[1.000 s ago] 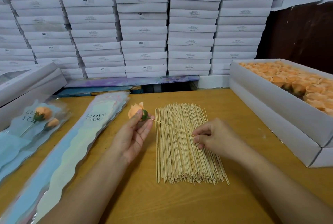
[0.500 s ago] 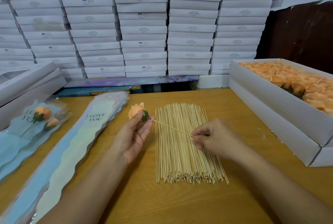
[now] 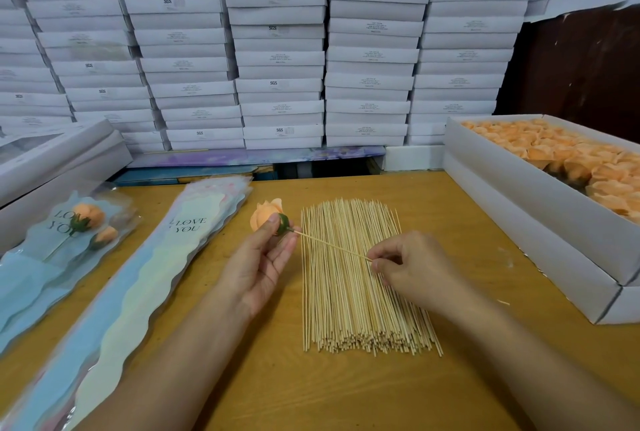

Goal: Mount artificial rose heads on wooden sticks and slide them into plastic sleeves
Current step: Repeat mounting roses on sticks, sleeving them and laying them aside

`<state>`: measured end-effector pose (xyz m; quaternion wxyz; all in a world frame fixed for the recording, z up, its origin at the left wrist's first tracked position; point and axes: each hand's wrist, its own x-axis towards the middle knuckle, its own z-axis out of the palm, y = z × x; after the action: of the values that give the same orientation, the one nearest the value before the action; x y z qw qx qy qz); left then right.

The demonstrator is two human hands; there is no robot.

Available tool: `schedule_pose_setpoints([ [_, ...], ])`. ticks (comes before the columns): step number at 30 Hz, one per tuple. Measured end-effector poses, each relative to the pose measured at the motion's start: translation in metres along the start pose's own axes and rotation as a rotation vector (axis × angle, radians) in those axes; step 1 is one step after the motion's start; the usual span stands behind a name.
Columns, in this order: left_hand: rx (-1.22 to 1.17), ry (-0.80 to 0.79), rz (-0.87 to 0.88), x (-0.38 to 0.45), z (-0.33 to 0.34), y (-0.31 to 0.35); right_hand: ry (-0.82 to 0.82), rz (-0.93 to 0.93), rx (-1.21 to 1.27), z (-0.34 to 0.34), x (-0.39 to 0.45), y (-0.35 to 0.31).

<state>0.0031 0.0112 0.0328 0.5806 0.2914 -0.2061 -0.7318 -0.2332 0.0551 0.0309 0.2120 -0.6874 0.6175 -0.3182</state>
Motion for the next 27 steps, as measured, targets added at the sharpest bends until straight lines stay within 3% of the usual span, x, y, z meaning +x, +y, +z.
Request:
schedule_pose_setpoints([
  [10,-0.027,0.007,0.003,-0.002,-0.001,0.001,0.032,-0.044,0.024,0.013,-0.001,0.005],
  [27,-0.029,0.042,0.008,-0.003,-0.003,0.0,0.167,-0.097,-0.142,0.007,-0.009,-0.009],
])
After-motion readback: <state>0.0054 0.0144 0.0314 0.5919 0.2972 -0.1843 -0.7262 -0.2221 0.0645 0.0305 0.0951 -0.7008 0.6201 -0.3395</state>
